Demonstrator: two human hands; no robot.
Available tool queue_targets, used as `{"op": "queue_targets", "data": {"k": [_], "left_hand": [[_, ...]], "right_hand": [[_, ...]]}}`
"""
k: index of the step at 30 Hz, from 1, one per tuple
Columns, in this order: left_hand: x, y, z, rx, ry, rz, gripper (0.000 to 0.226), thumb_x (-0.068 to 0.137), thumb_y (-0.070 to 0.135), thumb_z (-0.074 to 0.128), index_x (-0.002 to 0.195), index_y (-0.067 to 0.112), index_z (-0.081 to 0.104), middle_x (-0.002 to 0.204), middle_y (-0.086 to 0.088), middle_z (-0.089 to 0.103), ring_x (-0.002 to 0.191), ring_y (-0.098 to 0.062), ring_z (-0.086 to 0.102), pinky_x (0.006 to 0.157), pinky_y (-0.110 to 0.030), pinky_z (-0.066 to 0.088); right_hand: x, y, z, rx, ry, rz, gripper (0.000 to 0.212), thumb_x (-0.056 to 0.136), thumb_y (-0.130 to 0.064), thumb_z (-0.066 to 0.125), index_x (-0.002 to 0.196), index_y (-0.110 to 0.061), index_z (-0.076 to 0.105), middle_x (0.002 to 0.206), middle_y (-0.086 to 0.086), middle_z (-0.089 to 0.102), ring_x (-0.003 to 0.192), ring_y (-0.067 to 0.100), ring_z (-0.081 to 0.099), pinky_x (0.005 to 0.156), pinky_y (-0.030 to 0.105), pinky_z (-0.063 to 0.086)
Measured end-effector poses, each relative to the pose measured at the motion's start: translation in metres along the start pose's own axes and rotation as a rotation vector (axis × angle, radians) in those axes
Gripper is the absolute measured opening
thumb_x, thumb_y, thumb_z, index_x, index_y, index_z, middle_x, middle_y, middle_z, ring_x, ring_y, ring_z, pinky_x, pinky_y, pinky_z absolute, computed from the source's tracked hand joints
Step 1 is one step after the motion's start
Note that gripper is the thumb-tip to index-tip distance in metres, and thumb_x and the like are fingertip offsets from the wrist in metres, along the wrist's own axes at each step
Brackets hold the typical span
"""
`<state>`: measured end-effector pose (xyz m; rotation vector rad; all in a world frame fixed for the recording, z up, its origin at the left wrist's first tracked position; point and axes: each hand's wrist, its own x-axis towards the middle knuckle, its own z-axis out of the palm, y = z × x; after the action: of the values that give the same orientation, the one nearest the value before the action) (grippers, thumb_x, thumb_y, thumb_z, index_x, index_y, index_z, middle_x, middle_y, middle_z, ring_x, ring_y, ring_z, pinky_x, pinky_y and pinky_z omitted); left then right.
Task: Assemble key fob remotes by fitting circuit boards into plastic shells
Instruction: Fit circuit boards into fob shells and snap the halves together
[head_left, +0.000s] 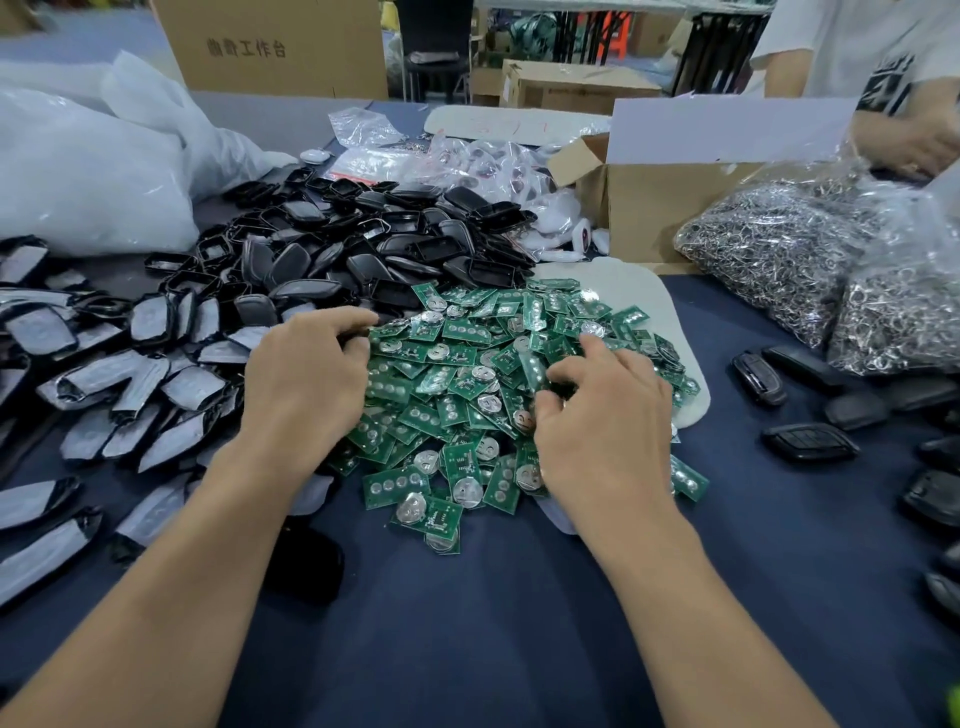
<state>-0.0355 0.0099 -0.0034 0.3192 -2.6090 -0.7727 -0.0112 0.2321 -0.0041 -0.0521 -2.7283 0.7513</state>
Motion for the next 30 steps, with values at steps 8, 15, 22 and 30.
{"op": "queue_targets", "data": {"k": [8,15,22,30], "left_hand": [[-0.016,0.025,-0.003,-0.164,0.010,0.328,0.039,0.098,0.024,0.070,0.132,0.042,0.067,0.112,0.016,0.074,0.081,0.013,0.062,0.073,-0.005,0.045],[-0.019,0.029,-0.001,-0.391,-0.268,0.167,0.062,0.094,0.012,0.067,0.144,0.048,0.054,0.142,0.029,0.059,0.090,0.003,0.021,0.079,-0.034,0.063],[-0.017,0.020,0.002,-0.221,-0.278,0.132,0.061,0.097,0.000,0.058,0.143,0.040,0.059,0.116,0.025,0.071,0.034,-0.006,0.042,0.037,-0.011,0.033],[-0.009,0.020,-0.009,-0.420,-0.130,-0.064,0.074,0.085,0.011,0.078,0.147,0.042,0.053,0.090,0.020,0.075,0.065,-0.006,0.066,0.049,-0.013,0.046]], "right_hand": [[0.004,0.002,0.001,-0.027,-0.051,-0.065,0.029,0.099,-0.033,0.063,0.127,-0.027,0.071,0.160,-0.004,0.045,0.146,0.018,0.030,0.119,0.031,0.007],[0.002,0.003,-0.004,0.305,0.200,0.030,0.023,0.100,-0.025,0.050,0.090,-0.029,0.071,0.070,-0.009,0.065,0.072,0.014,0.059,0.070,0.033,0.045],[0.000,-0.004,-0.004,0.674,0.026,0.064,0.016,0.091,-0.024,0.064,0.077,-0.027,0.070,0.061,-0.004,0.071,0.052,0.017,0.067,0.050,0.029,0.052],[0.006,0.001,-0.007,0.893,0.013,0.150,0.017,0.071,-0.021,0.078,0.078,-0.037,0.077,0.063,-0.010,0.071,0.054,0.003,0.058,0.055,0.021,0.050]]}}
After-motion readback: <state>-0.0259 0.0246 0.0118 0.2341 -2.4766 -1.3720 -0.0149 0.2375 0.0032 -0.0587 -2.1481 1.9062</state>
